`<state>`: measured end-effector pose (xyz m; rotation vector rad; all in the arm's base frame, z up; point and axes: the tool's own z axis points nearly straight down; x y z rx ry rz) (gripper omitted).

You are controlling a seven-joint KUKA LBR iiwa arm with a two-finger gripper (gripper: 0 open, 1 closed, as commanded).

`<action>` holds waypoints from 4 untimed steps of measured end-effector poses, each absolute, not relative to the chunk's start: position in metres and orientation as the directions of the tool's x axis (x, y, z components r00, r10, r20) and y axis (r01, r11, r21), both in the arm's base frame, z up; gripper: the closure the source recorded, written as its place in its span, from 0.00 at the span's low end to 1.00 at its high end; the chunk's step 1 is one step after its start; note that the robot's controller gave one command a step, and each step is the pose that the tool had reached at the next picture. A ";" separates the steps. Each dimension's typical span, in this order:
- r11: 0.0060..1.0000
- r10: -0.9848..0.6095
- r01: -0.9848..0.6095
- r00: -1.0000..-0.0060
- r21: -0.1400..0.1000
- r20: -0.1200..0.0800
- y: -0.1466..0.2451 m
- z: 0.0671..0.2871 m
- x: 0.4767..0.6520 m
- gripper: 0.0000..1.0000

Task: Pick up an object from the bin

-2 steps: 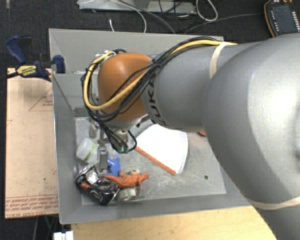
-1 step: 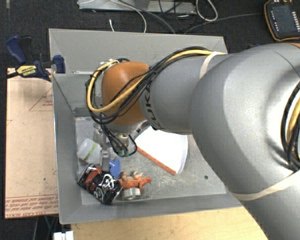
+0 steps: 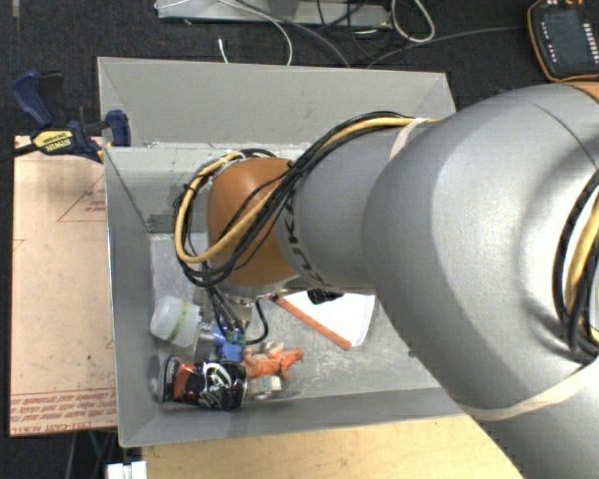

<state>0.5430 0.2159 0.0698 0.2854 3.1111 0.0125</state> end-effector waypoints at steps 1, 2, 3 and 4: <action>0.987 0.158 0.158 -0.987 0.005 -0.002 0.202 0.070 0.574 1.00; 0.987 0.159 0.159 -0.987 0.005 -0.002 0.202 0.071 0.574 1.00; 0.987 0.159 0.159 -0.987 0.005 -0.001 0.202 0.082 0.573 1.00; 0.987 0.159 0.159 -0.987 0.005 0.000 0.202 0.099 0.573 1.00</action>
Offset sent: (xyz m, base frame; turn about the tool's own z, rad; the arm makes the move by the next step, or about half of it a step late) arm 0.0000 0.0000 0.0000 0.0000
